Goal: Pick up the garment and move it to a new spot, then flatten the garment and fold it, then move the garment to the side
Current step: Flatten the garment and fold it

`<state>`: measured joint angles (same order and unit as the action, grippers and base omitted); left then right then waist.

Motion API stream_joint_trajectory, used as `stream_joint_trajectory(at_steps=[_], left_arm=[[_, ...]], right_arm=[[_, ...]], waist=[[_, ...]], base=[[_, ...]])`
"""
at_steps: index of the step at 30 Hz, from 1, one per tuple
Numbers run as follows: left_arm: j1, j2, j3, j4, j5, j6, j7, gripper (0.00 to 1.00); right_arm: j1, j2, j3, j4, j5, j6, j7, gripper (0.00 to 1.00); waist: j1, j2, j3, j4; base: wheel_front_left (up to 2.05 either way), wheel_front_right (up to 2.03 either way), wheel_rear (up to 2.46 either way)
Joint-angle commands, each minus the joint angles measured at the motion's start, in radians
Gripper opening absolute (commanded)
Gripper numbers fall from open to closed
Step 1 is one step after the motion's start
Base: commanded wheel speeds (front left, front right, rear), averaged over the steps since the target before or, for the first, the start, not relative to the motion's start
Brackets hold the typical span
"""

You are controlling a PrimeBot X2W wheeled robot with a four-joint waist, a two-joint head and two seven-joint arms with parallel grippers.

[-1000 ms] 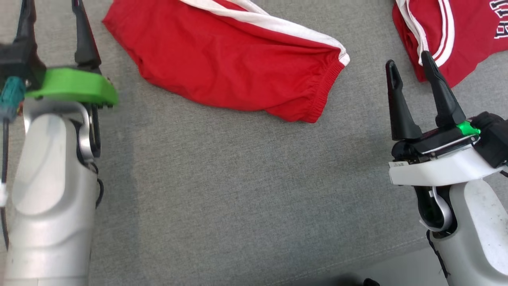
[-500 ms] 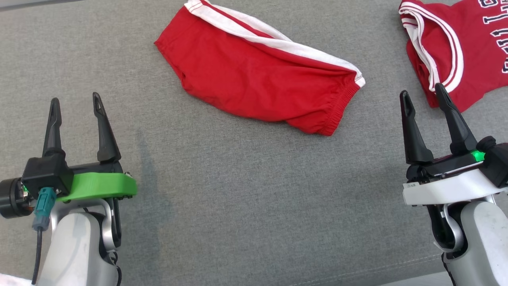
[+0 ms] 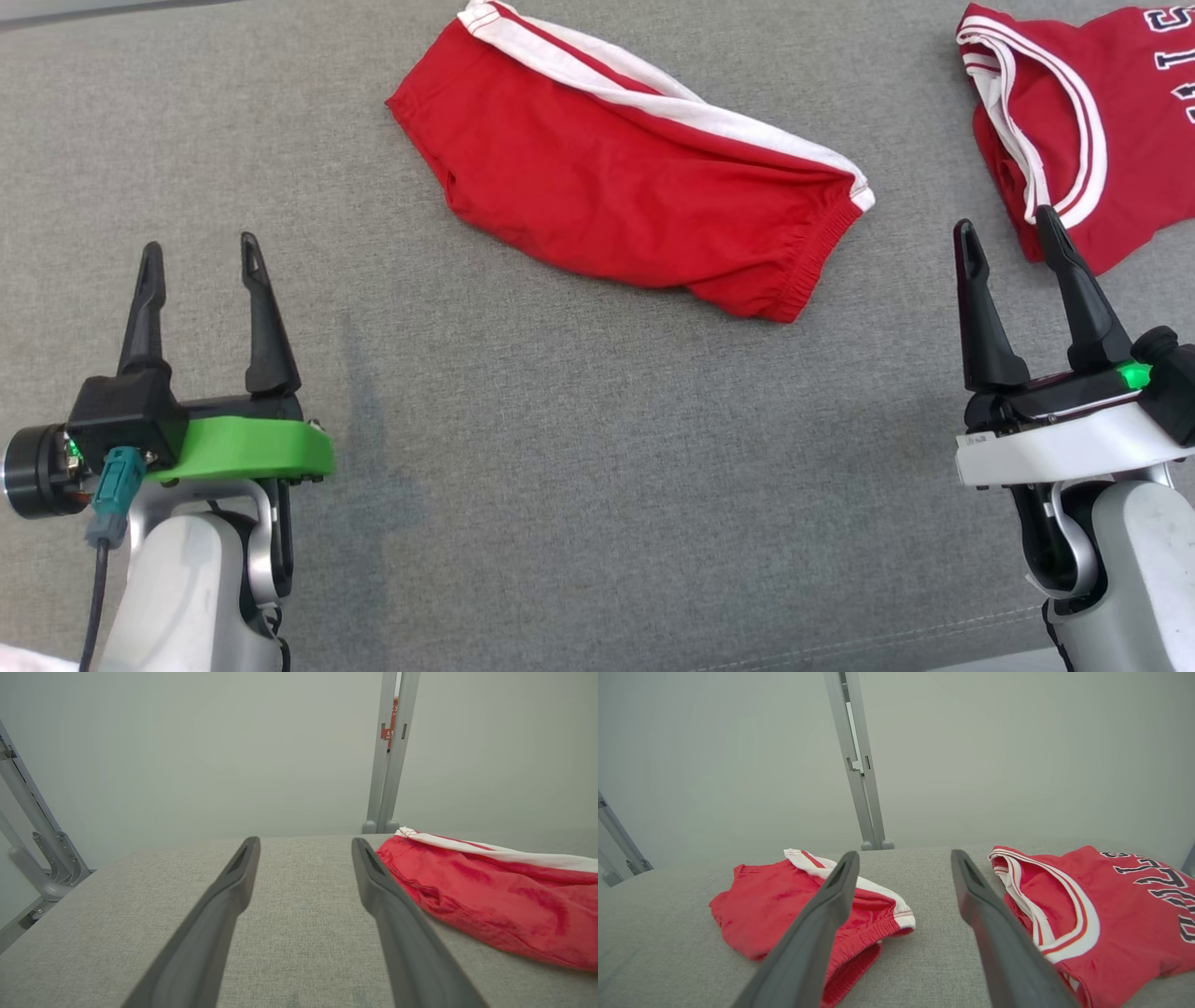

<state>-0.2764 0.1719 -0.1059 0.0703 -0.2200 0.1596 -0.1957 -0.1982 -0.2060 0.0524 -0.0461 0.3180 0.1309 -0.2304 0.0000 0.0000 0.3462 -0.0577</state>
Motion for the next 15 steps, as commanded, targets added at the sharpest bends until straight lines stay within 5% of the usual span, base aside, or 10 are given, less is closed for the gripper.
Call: stream_joint_trajectory(at_steps=[1, 8, 15], left_arm=[[-0.011, 0.011, -0.007, -0.001, -0.004, -0.012, 0.007, 1.00], [-0.235, 0.022, -0.081, 0.071, -0.024, -0.124, 0.101, 1.00], [-0.511, 0.011, -0.145, 0.357, -0.074, -0.243, 0.246, 1.00]], right_arm=[[-0.002, 0.001, -0.003, -0.005, 0.003, -0.001, 0.001, 1.00], [-0.023, 0.001, -0.009, -0.027, 0.000, -0.001, 0.014, 1.00], [-0.058, 0.013, 0.021, -0.019, 0.013, -0.001, 0.014, 1.00]], waist=[[0.0000, 0.0000, 0.005, 0.001], [0.0000, 0.0000, 0.053, -0.005], [0.0000, 0.0000, 0.116, -0.058]], base=[[0.00, 0.00, 0.00], [0.00, 0.00, 0.00], [0.00, 0.00, 0.00]])
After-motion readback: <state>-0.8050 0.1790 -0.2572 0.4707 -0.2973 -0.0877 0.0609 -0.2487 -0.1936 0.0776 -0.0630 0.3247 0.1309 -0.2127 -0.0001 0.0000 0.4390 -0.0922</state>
